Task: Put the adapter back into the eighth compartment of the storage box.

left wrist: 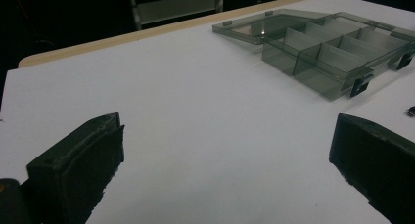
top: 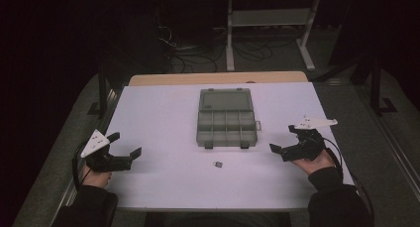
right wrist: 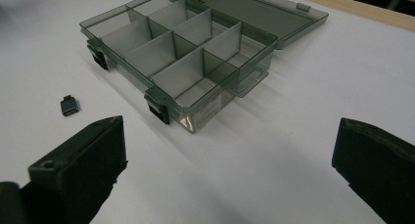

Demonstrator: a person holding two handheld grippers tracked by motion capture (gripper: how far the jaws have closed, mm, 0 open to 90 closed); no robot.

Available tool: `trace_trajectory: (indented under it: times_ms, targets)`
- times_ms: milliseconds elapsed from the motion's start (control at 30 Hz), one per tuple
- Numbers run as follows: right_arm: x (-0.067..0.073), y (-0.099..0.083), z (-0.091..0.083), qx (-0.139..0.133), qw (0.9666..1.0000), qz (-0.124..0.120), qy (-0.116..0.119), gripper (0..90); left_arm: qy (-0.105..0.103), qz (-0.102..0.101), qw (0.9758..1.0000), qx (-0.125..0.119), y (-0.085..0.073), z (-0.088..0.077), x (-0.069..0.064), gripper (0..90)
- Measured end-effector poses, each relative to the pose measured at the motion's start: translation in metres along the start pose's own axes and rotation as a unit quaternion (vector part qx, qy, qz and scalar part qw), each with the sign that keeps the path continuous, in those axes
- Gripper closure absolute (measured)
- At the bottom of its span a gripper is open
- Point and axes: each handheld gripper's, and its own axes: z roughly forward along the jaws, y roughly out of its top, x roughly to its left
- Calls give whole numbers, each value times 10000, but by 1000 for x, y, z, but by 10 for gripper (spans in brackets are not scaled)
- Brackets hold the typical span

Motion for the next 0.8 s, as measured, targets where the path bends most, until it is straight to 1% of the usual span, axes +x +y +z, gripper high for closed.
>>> trace_trajectory:
  times_ms: [367,533,667,800]
  targets:
    - [1,1,-2,-43,10000,-41,8,0,2,-4,10000,-8,0,0,0,0]
    - [2,1,-1,0,10000,-73,65,0,-3,10,10000,2,0,0,0,0]
    - [2,2,-1,92,9999,-133,48,0,-17,11,10000,-2,0,0,-1,0]
    - [3,4,-1,119,9998,-169,57,0,-30,16,10000,0,0,0,-1,0]
